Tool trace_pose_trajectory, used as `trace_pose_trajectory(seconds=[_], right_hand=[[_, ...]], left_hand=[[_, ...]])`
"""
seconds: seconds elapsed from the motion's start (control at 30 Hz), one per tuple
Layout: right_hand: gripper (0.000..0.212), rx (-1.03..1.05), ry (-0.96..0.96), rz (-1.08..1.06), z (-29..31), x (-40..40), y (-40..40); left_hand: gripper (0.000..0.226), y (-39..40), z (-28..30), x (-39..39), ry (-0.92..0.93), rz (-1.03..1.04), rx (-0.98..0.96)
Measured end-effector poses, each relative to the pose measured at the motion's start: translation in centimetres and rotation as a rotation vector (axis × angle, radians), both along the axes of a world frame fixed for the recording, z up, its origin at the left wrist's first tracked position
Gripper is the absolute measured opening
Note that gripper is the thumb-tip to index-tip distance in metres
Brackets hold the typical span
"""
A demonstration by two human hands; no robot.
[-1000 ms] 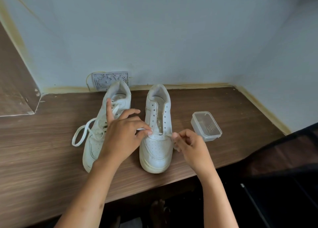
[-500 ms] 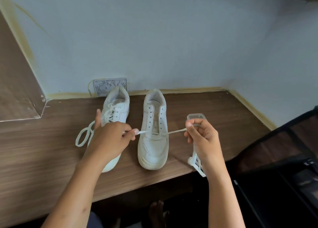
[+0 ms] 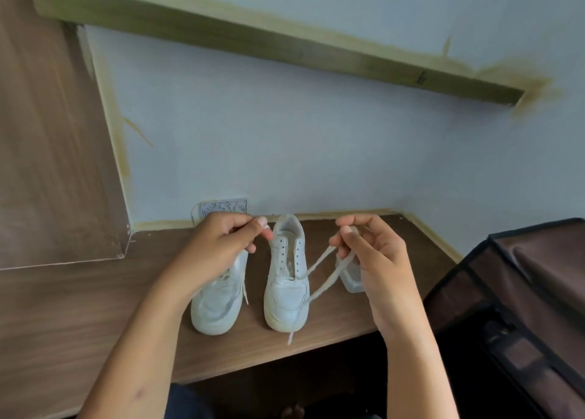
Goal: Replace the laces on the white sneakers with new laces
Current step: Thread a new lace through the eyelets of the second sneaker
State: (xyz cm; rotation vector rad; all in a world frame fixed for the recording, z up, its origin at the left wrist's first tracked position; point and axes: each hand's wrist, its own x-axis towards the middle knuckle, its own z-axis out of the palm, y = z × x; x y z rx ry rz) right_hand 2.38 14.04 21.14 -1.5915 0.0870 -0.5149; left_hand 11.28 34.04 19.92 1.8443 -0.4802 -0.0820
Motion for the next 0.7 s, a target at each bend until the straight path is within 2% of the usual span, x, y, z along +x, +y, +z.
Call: trace_pose_trajectory(seconds=[0.37,0.7], right_hand=[[0.013,-0.083,-0.082,-0.013,6.7,-4.3,2.8],[0.010,-0.139,-0.070,-0.051,7.6,-6.3,3.2]], left_hand=[[0.026,0.8,6.8,-5.2,-0.093,-0.027,-0.064],[0.023,1.1,7.5,-6.9,-0.156,-0.024,-0.052]])
